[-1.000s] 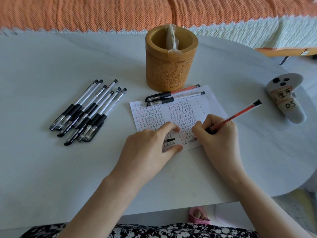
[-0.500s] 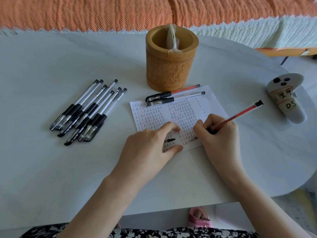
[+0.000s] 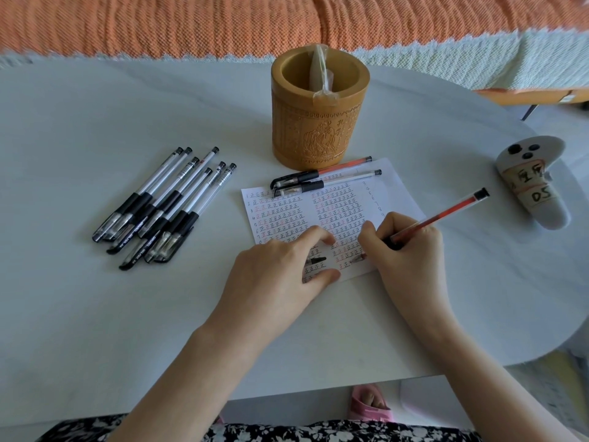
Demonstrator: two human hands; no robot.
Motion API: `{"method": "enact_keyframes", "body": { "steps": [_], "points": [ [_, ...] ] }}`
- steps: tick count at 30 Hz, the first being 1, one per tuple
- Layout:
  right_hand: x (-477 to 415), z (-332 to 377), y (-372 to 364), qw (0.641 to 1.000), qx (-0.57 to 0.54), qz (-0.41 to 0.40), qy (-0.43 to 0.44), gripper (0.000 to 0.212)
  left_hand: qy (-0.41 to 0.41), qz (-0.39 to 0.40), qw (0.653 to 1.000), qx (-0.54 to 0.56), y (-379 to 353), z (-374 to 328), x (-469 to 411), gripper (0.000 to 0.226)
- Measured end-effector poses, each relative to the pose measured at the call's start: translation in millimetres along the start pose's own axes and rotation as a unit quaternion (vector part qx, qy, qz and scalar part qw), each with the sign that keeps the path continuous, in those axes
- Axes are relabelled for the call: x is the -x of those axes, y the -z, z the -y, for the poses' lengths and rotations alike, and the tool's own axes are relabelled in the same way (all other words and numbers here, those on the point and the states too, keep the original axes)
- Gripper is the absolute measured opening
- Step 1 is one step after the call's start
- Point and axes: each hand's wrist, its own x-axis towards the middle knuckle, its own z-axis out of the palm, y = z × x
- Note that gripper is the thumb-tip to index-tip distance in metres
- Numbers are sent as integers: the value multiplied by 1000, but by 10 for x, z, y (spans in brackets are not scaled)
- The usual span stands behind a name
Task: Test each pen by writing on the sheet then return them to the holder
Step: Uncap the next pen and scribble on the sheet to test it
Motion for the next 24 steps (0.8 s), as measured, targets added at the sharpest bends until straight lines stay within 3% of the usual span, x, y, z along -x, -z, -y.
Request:
{"method": "enact_keyframes", "body": {
  "steps": [24],
  "points": [
    [5,-4,4,1000,5,13,6,36,8,11,1000,-8,16,-13,6,39]
  ]
}}
